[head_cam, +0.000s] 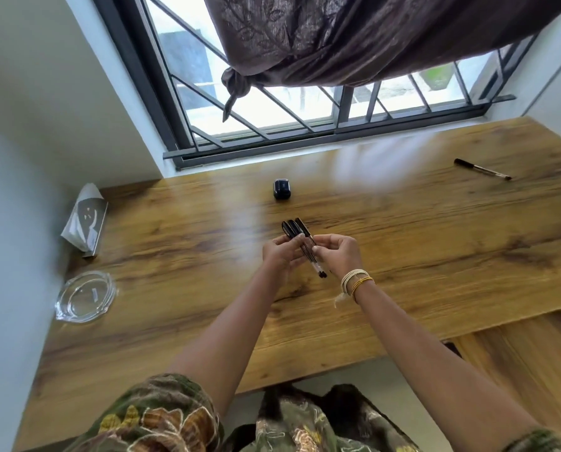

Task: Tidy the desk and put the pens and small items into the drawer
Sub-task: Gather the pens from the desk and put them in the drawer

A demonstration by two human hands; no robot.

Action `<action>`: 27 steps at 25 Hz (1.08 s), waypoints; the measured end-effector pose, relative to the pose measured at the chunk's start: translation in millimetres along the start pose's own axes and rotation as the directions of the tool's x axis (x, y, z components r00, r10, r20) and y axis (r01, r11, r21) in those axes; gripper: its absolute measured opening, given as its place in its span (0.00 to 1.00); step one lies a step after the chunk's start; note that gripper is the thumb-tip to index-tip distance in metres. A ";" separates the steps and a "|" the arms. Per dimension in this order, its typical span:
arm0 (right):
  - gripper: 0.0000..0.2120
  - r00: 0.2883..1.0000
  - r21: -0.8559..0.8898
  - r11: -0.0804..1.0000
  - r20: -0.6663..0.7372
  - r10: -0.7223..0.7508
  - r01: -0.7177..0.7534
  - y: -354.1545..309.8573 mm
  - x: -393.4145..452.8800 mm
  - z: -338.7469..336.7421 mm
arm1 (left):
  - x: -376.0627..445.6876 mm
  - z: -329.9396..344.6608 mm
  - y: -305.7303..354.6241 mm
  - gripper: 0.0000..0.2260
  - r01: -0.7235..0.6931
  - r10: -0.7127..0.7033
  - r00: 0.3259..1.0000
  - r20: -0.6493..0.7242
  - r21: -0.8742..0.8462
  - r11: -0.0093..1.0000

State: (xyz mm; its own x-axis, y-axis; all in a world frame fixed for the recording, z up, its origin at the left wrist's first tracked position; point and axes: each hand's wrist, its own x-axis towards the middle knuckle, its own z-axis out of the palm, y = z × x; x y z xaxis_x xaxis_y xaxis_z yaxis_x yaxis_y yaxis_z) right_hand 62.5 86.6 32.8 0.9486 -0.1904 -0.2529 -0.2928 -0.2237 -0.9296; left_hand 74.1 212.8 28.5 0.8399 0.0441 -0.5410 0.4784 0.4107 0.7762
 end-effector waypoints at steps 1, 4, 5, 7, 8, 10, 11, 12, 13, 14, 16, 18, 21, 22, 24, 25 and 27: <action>0.10 1.000 0.004 1.000 -0.014 -0.003 0.003 -0.6 4.2 0.2 | 4.4 2.1 2.3 0.13 0.007 -0.006 1.000 0.005 -0.012 1.000; 0.10 0.997 -0.026 0.999 -0.064 -0.032 0.030 -4.1 19.3 -0.5 | 17.4 16.7 9.9 0.14 0.043 -0.043 0.999 0.008 -0.048 0.998; 0.10 0.995 -0.055 0.998 -0.085 -0.043 0.038 -5.2 25.2 -2.0 | 22.5 22.8 11.3 0.13 0.058 -0.058 0.998 0.007 -0.050 0.997; 0.09 0.991 -0.102 0.994 -0.115 -0.062 0.051 -6.6 39.5 -6.1 | 33.4 36.8 15.1 0.08 0.073 -0.072 0.997 0.020 -0.031 0.997; 0.09 0.991 -0.114 0.992 -0.114 -0.069 0.056 -8.3 46.5 -8.4 | 38.6 43.9 17.2 0.05 0.077 -0.076 0.997 0.017 -0.028 0.997; 0.08 0.992 -0.131 0.989 -0.099 -0.080 0.066 -14.0 64.6 -15.4 | 52.0 58.1 21.7 0.04 0.084 -0.084 0.996 -0.001 -0.039 0.996; 0.08 0.992 -0.147 0.987 -0.094 -0.085 0.071 -16.6 74.0 -19.8 | 59.2 64.5 24.0 0.05 0.087 -0.087 0.996 -0.012 -0.047 0.995; 0.08 0.992 -0.163 0.984 -0.084 -0.094 0.079 -19.5 83.8 -25.0 | 66.6 71.4 26.0 0.06 0.089 -0.090 0.996 -0.018 -0.052 0.995; 0.09 0.992 -0.171 0.981 -0.072 -0.103 0.090 -22.0 92.9 -31.0 | 73.8 79.1 27.6 0.06 0.092 -0.093 0.995 -0.019 -0.051 0.994; 0.08 0.992 -0.172 0.980 -0.065 -0.110 0.097 -23.9 103.9 -38.1 | 81.2 89.2 29.3 0.06 0.092 -0.093 0.995 -0.022 -0.049 0.995; 0.07 0.990 -0.179 0.977 -0.066 -0.126 0.113 -26.0 124.0 -51.8 | 95.1 110.3 34.2 0.05 0.073 -0.076 0.996 -0.055 -0.052 0.996; 0.06 0.983 -0.226 0.964 -0.087 -0.161 0.138 -26.1 143.9 -67.4 | 110.4 131.7 37.2 0.06 0.054 -0.059 0.995 -0.086 -0.057 0.997; 0.07 0.968 -0.343 0.927 -0.136 -0.209 0.152 -24.2 178.6 -98.9 | 130.5 162.2 38.0 0.08 0.052 -0.054 0.996 -0.069 -0.028 0.998; 0.08 0.963 -0.386 0.911 -0.157 -0.221 0.146 -22.3 191.7 -113.5 | 137.4 173.4 36.2 0.08 0.058 -0.059 0.996 -0.061 -0.005 0.998; 0.10 0.949 -0.459 0.881 -0.210 -0.237 0.118 -15.9 216.1 -146.1 | 147.0 197.0 31.1 0.07 0.074 -0.072 0.997 -0.039 0.038 0.997; 0.12 0.939 -0.490 0.865 -0.239 -0.248 0.104 -12.1 227.4 -162.0 | 150.6 207.8 28.8 0.06 0.078 -0.077 0.997 -0.029 0.053 0.996; 0.15 0.913 -0.548 0.833 -0.299 -0.276 0.072 -4.8 247.9 -191.0 | 158.6 225.3 24.0 0.06 0.083 -0.082 0.997 -0.013 0.072 0.994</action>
State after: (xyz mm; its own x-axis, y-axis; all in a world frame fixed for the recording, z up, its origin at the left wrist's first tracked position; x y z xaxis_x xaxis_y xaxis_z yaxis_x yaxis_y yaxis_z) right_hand 276.1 -142.2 25.7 0.9112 -0.3981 0.1057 -0.2416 -0.7243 -0.6458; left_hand 276.5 24.4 34.3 0.7943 0.0221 -0.6072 0.5636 0.3466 0.7498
